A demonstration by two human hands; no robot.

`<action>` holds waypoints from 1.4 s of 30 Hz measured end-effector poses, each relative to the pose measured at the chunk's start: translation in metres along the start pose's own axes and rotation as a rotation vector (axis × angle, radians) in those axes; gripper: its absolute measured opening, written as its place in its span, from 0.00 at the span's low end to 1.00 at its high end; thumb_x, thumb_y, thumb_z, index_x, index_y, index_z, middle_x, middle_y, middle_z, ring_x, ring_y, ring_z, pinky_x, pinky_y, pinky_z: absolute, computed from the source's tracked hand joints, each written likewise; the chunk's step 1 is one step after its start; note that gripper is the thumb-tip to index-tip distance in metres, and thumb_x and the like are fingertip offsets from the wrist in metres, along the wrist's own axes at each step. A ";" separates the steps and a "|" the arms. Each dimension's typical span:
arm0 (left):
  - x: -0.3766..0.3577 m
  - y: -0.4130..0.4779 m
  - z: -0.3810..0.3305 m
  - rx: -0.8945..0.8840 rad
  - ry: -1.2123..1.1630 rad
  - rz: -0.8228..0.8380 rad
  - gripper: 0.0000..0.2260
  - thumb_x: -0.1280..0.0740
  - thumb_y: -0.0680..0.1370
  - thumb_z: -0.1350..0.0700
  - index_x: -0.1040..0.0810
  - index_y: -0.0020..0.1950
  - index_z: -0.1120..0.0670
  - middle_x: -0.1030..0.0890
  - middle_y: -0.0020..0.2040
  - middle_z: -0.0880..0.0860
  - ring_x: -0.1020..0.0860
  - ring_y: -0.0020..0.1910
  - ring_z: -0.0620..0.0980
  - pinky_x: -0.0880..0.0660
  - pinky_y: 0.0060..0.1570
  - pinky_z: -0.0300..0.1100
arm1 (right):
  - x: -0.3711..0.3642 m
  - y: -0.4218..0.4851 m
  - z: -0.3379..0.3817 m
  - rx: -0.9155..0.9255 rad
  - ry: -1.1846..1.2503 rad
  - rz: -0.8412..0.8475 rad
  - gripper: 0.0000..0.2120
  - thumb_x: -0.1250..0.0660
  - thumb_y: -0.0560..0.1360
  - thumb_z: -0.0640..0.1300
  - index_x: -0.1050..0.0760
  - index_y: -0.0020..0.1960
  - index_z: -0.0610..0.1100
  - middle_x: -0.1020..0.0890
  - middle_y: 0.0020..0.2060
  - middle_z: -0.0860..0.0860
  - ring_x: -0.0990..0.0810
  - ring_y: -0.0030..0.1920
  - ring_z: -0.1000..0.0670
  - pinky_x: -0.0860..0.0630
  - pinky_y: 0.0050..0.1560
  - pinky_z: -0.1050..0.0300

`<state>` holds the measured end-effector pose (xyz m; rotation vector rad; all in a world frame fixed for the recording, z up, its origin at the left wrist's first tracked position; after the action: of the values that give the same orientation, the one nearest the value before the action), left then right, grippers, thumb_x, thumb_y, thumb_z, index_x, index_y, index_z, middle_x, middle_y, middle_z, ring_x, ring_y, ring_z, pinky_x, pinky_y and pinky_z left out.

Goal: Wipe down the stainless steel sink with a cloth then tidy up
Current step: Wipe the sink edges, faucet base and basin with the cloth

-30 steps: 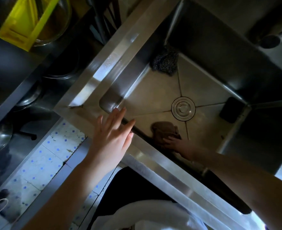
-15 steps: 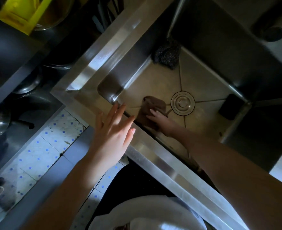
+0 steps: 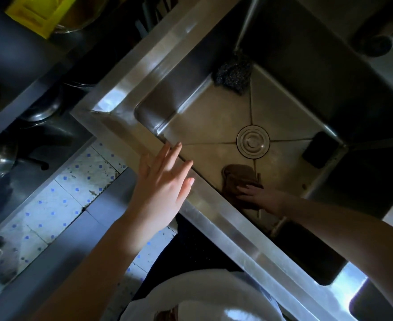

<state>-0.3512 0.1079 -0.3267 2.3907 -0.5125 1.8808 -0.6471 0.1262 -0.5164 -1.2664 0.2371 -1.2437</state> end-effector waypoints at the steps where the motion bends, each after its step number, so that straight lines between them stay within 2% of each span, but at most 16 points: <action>1: 0.000 -0.001 -0.001 0.006 -0.002 0.002 0.18 0.43 0.78 0.50 0.21 0.59 0.57 0.30 0.69 0.62 0.30 0.67 0.62 0.34 0.61 0.65 | 0.003 0.000 0.001 0.013 -0.022 -0.003 0.36 0.47 0.77 0.28 0.55 0.77 0.51 0.59 0.77 0.49 0.55 0.77 0.44 0.47 0.73 0.53; 4: 0.000 -0.005 -0.004 0.017 0.005 0.016 0.18 0.44 0.78 0.49 0.22 0.60 0.57 0.30 0.69 0.62 0.30 0.67 0.61 0.34 0.61 0.62 | 0.016 0.010 0.008 0.043 -0.032 -0.023 0.36 0.48 0.76 0.28 0.56 0.77 0.51 0.59 0.77 0.49 0.55 0.77 0.44 0.47 0.74 0.50; 8: -0.005 -0.009 -0.006 0.041 0.020 0.038 0.20 0.45 0.78 0.48 0.24 0.63 0.56 0.30 0.69 0.60 0.31 0.67 0.60 0.35 0.60 0.60 | 0.049 0.041 0.030 0.028 0.004 -0.142 0.33 0.43 0.78 0.34 0.53 0.78 0.49 0.56 0.78 0.48 0.54 0.77 0.43 0.45 0.75 0.47; 13: -0.007 -0.016 -0.014 0.032 0.053 -0.039 0.18 0.43 0.78 0.49 0.24 0.62 0.56 0.29 0.68 0.60 0.30 0.66 0.60 0.35 0.59 0.60 | 0.074 0.060 0.047 -0.001 0.038 -0.292 0.32 0.42 0.78 0.34 0.49 0.77 0.49 0.52 0.78 0.48 0.50 0.77 0.43 0.44 0.73 0.48; 17: -0.012 -0.028 -0.029 0.034 0.049 -0.069 0.18 0.43 0.78 0.48 0.24 0.63 0.55 0.30 0.68 0.60 0.31 0.66 0.60 0.35 0.60 0.60 | 0.059 0.048 0.043 -0.017 0.010 -0.269 0.29 0.43 0.79 0.35 0.44 0.76 0.51 0.49 0.78 0.50 0.46 0.76 0.44 0.42 0.73 0.50; 22: -0.021 -0.041 -0.053 0.037 0.035 -0.054 0.19 0.44 0.79 0.48 0.25 0.64 0.55 0.30 0.69 0.60 0.31 0.67 0.61 0.35 0.61 0.60 | 0.025 0.019 0.034 -0.031 -0.036 -0.212 0.29 0.38 0.77 0.37 0.40 0.75 0.51 0.44 0.77 0.51 0.40 0.74 0.45 0.38 0.71 0.50; 28: -0.027 -0.056 -0.071 0.025 0.038 -0.068 0.19 0.44 0.78 0.47 0.25 0.63 0.55 0.29 0.68 0.59 0.30 0.65 0.59 0.34 0.60 0.59 | -0.005 -0.004 0.022 -0.066 -0.065 -0.080 0.30 0.35 0.76 0.40 0.41 0.75 0.48 0.37 0.74 0.45 0.36 0.72 0.43 0.35 0.70 0.49; 30: -0.027 -0.058 -0.076 0.017 0.043 -0.073 0.19 0.44 0.78 0.47 0.24 0.63 0.55 0.28 0.67 0.59 0.29 0.65 0.59 0.34 0.60 0.59 | -0.011 -0.009 0.022 -0.068 -0.081 -0.052 0.30 0.36 0.76 0.41 0.43 0.76 0.47 0.39 0.75 0.44 0.36 0.72 0.42 0.35 0.70 0.47; 34: -0.032 -0.060 -0.080 0.010 0.039 -0.045 0.20 0.45 0.79 0.47 0.25 0.64 0.55 0.29 0.68 0.59 0.29 0.65 0.59 0.35 0.60 0.59 | -0.014 -0.008 0.018 -0.043 -0.105 -0.071 0.31 0.37 0.78 0.46 0.46 0.77 0.49 0.50 0.77 0.49 0.45 0.75 0.44 0.38 0.72 0.47; 38: -0.033 -0.059 -0.080 0.056 0.009 -0.044 0.19 0.45 0.78 0.47 0.24 0.63 0.53 0.27 0.67 0.58 0.29 0.65 0.56 0.37 0.62 0.60 | 0.004 0.015 0.030 -0.094 -0.025 -0.148 0.35 0.36 0.76 0.43 0.49 0.77 0.50 0.51 0.77 0.46 0.45 0.75 0.43 0.39 0.72 0.46; 42: -0.034 -0.054 -0.080 0.081 -0.013 -0.054 0.15 0.40 0.78 0.48 0.24 0.61 0.51 0.26 0.67 0.56 0.28 0.65 0.55 0.39 0.61 0.65 | 0.014 0.025 0.031 -0.129 0.007 -0.146 0.36 0.36 0.76 0.42 0.51 0.77 0.54 0.51 0.77 0.47 0.43 0.75 0.42 0.33 0.68 0.43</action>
<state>-0.4169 0.1856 -0.3299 2.4416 -0.3764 1.9001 -0.6048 0.1284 -0.5184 -1.4107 0.2362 -1.3748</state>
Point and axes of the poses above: each hand's wrist, its own y-axis towards the middle knuckle, its own x-axis out of the back of the hand, z = x × y, the point moved 3 cm from there along y, towards the middle knuckle
